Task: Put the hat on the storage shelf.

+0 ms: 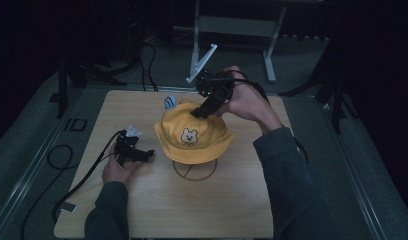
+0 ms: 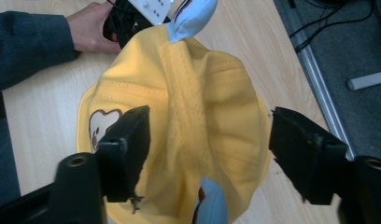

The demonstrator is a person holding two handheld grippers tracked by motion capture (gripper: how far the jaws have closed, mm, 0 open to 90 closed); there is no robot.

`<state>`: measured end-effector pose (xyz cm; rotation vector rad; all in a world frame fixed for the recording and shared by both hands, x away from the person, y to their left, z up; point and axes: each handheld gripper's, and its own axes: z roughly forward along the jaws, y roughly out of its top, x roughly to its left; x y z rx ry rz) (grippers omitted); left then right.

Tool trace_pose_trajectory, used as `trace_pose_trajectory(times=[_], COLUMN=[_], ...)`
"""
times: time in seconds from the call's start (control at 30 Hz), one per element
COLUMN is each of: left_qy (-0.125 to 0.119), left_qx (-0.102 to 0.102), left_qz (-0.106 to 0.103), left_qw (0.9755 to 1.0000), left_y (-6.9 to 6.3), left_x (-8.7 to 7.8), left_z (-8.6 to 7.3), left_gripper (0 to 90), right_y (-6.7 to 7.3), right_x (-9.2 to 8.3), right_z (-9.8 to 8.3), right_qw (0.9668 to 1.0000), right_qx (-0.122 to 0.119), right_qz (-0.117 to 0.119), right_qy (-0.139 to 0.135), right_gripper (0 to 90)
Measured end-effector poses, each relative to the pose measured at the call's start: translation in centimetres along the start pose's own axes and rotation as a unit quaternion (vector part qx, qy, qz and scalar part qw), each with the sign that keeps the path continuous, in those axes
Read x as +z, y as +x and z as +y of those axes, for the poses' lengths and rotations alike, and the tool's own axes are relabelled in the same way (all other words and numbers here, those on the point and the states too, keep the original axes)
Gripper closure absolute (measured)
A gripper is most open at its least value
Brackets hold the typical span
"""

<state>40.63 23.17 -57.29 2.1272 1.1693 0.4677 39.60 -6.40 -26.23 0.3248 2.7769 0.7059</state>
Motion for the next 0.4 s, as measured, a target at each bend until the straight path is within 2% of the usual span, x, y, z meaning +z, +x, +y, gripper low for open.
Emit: trace_pose_trajectory(times=[0.17, 0.4], left_qy=[0.000, 0.000], left_qx=[0.000, 0.000], left_qz=[0.000, 0.000], left_qw=[1.0000, 1.0000], left_y=[0.0, 0.0], left_x=[0.0, 0.0], left_z=[0.0, 0.0], left_gripper=[2.1, 2.2], right_y=[0.3, 0.4], right_x=[-1.1, -2.2], right_z=[-0.7, -1.5], right_qw=[0.9998, 0.9992], right_qx=[-0.005, -0.008], right_qz=[-0.019, -0.038], right_qy=[0.003, 0.009], right_gripper=[21.2, 18.0])
